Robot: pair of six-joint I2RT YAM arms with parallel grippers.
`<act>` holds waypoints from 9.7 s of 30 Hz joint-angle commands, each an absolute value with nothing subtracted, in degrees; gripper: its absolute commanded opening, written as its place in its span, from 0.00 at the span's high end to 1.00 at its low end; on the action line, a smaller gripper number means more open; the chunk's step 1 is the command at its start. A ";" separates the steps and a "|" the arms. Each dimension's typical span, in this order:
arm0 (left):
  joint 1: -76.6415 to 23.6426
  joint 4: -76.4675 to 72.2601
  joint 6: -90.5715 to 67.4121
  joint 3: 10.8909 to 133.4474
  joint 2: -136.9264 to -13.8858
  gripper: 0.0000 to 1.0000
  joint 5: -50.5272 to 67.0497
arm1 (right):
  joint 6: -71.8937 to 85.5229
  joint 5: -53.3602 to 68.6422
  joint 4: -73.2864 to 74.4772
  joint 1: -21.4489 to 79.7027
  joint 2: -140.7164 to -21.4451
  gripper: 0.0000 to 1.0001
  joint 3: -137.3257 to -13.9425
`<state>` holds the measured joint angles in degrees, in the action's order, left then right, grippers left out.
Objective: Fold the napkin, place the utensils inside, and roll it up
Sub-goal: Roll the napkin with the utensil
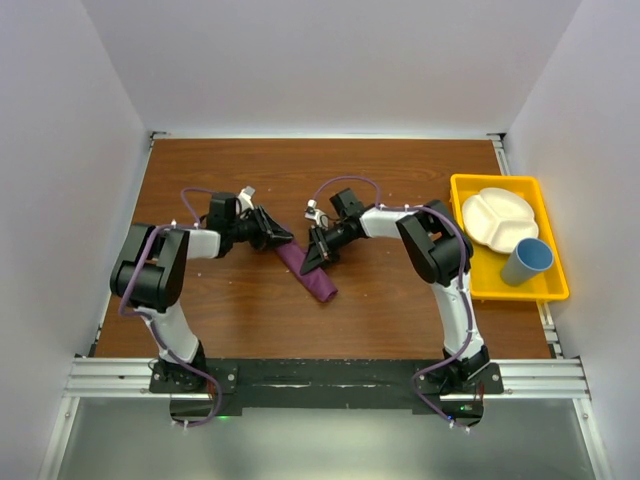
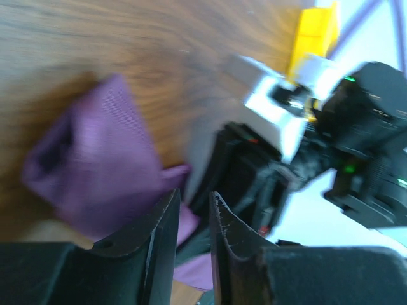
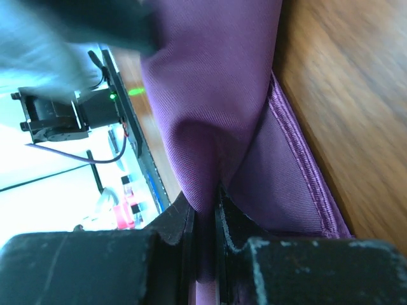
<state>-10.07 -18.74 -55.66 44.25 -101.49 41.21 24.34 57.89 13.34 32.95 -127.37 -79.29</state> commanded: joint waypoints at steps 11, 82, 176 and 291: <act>-10.11 -16.44 -46.94 47.29 -109.07 0.80 34.54 | 7.21 41.67 39.63 32.87 -121.21 0.60 -86.75; -4.40 14.06 -40.69 46.85 -74.88 0.58 20.48 | -13.18 -27.77 27.61 62.76 -117.42 0.26 -81.04; -15.82 37.44 -75.23 57.75 -98.61 1.00 9.93 | 3.34 -22.66 22.68 65.12 -114.43 0.24 -83.32; -2.20 21.71 -39.91 58.19 -82.36 0.49 16.08 | -4.22 -10.46 37.79 54.40 -120.93 0.33 -97.21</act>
<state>-4.64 20.25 -39.90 60.58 -86.21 17.04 -2.26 -8.27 36.16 54.30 -118.41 -95.79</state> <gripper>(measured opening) 0.513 0.689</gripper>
